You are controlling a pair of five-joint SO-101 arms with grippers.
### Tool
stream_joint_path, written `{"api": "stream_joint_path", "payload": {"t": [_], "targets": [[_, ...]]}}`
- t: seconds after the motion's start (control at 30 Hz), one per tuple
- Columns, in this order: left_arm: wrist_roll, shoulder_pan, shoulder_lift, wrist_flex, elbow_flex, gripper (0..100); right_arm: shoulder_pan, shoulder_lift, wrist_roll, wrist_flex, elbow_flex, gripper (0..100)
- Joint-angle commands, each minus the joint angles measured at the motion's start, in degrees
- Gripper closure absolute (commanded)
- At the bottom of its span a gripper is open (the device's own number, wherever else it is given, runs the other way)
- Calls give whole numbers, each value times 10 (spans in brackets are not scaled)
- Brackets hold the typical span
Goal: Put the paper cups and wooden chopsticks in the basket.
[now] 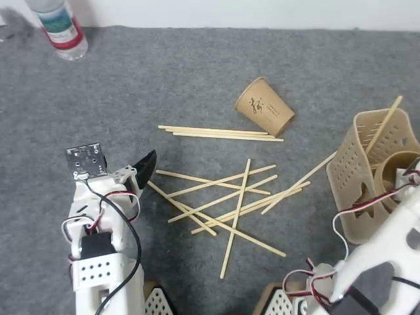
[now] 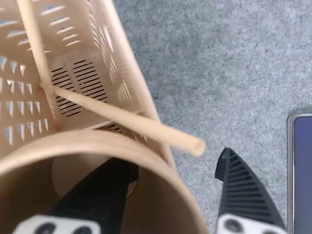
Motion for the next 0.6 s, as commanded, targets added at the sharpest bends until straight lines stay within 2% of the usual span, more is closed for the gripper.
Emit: {"api": "stream_joint_path", "payload": {"t": [0.0, 0.2, 0.4, 0.57], "targets": [[-6, -2, -7, -13, -2, 614, -6, 16, -3, -5, 62, 757], [-6, -2, -7, -13, -2, 614, -7, -22, -4, 19, -6, 757], [-6, -2, -7, -13, -2, 614, -27, -101, -6, 105, -155, 755], [-6, -2, -7, -13, -2, 614, -50, -157, -5, 125, -270, 754]]}}
